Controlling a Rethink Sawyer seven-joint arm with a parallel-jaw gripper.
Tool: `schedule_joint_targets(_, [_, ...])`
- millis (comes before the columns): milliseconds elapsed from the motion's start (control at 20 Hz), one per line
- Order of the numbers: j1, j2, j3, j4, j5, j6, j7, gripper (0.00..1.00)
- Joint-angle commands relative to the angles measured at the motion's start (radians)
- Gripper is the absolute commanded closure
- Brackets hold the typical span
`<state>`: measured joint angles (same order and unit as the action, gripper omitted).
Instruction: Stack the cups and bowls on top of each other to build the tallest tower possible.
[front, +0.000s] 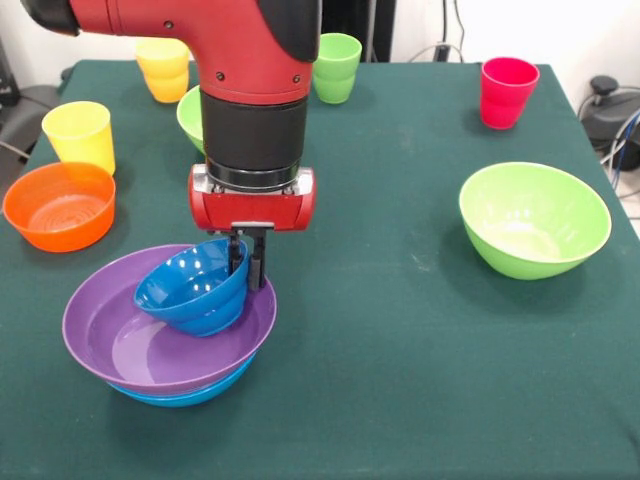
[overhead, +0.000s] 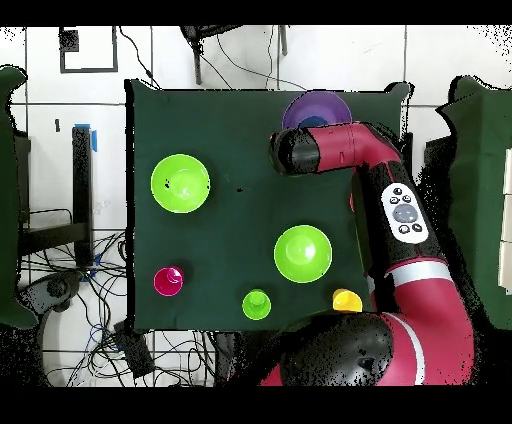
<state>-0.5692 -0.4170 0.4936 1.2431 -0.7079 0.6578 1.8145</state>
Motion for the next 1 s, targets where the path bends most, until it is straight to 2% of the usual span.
schedule_joint_targets(50, [-0.025,0.070,0.012,-0.054,-0.032,0.011,-0.169,1.00])
schedule_joint_targets(1000, [-0.055,0.098,0.024,-0.071,-0.056,0.000,-0.212,1.00])
